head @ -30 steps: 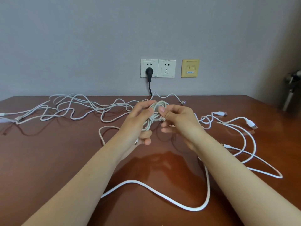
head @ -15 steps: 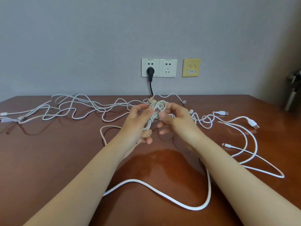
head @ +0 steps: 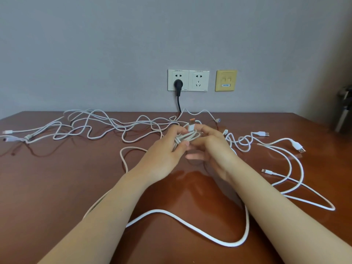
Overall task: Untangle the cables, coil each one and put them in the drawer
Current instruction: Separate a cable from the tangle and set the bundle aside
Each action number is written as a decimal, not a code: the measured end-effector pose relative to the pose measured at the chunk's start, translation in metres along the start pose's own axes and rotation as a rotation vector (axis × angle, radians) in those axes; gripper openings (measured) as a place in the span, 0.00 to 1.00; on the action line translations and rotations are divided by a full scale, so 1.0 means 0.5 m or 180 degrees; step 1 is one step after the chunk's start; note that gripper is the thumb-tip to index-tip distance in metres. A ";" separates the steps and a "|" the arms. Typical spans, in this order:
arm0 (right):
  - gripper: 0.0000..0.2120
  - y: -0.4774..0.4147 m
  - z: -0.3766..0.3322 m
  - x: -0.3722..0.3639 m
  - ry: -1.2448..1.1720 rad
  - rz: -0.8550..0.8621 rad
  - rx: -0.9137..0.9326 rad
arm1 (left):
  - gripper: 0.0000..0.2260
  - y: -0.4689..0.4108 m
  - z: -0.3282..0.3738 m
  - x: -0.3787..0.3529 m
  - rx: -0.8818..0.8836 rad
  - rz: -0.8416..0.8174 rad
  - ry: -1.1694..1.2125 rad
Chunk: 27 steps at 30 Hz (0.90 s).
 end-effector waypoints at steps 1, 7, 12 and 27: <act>0.18 -0.001 0.001 0.002 -0.0086 -0.0099 -0.0055 | 0.10 0.001 -0.005 -0.001 0.0064 -0.0035 -0.0055; 0.13 -0.002 0.005 0.000 -0.0131 -0.0173 -0.0010 | 0.14 -0.003 -0.028 0.008 0.0282 0.0089 -0.0263; 0.12 -0.008 0.024 -0.003 -0.0018 0.0095 -0.0008 | 0.14 -0.004 -0.028 0.021 0.0282 0.0422 -0.0467; 0.13 -0.005 0.018 -0.018 0.0922 0.0275 0.0583 | 0.17 0.001 -0.017 0.046 0.0110 0.0599 -0.0641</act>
Point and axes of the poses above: each hand's wrist, its own y-axis away from the middle knuckle, its own x-axis out of the back of the hand, z = x × y, the point moved 3 cm from there along -y, towards the middle knuckle, and after that the axes turned 13 degrees about y, right-handed, at the moved point
